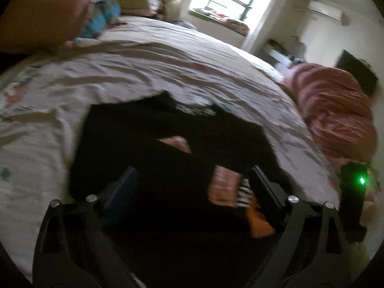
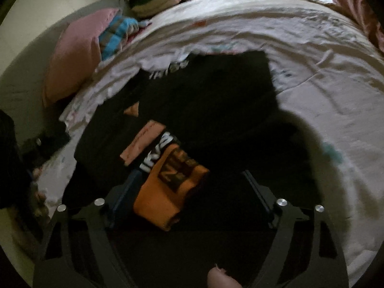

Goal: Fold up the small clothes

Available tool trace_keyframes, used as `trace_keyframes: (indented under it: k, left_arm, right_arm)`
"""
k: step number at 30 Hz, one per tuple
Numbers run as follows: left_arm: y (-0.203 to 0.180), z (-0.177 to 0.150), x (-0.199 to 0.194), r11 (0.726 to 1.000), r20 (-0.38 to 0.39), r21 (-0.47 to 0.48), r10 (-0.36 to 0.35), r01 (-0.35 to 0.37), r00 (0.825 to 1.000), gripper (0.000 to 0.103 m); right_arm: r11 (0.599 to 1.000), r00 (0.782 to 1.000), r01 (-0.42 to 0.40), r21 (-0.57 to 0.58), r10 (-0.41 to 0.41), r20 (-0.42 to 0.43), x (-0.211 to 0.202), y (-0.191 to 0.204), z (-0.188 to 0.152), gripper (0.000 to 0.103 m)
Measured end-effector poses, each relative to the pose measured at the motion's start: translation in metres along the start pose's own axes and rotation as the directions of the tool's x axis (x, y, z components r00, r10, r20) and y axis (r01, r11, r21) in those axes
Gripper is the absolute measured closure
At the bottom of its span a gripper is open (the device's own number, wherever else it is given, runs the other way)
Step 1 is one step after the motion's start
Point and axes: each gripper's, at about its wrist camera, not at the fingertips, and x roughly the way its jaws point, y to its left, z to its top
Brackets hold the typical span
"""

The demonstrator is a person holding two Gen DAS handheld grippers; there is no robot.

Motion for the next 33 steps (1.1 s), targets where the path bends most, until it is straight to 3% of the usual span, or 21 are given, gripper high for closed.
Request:
trace_keyframes:
  k: [5,7,8,10,13,20,25,33]
  left_arm:
    - [0.028,0.027,-0.001,0.983,-0.01,-0.002,0.185,-0.185,0.983,0.011]
    - [0.039,0.036,-0.008,0.973,0.016,-0.015,0.229,-0.229,0.973,0.011]
    - [0.046,0.04,-0.013,0.969,0.044,-0.04,0.246,-0.244,0.968,0.01]
    - [0.061,0.041,-0.019,0.974,0.077,-0.08,0.217,-0.21,0.973,0.01]
    - [0.075,0.034,-0.021,0.974,0.099,-0.071,0.222,-0.215,0.97,0.01]
    - [0.108,0.034,-0.031,0.965,0.092,-0.165,0.22,-0.203,0.971,0.01]
    - [0.108,0.033,-0.034,0.966,0.1,-0.161,0.22,-0.202,0.97,0.01]
    - [0.091,0.031,-0.018,0.977,0.076,-0.111,0.192,-0.183,0.978,0.01]
  right_arm:
    - [1.0,0.999,0.015,0.026,-0.013,-0.043,0.022,0.006,-0.004,0.044]
    - [0.999,0.999,0.02,0.027,-0.019,-0.026,0.025,0.007,-0.003,0.067]
    - [1.0,1.0,0.018,0.023,-0.017,-0.022,0.025,0.007,-0.003,0.071]
    - [1.0,1.0,-0.022,0.01,0.022,-0.016,0.025,0.01,-0.001,0.094]
    - [0.998,0.999,-0.022,-0.063,0.024,0.031,0.015,0.021,0.003,0.095]
    - [0.977,0.989,-0.003,-0.212,0.034,0.144,-0.015,0.057,0.043,0.096]
    - [0.938,0.972,0.041,-0.343,0.043,0.231,-0.041,0.089,0.079,0.096]
    - [0.916,0.949,0.139,-0.376,-0.014,0.316,-0.046,0.083,0.107,0.096]
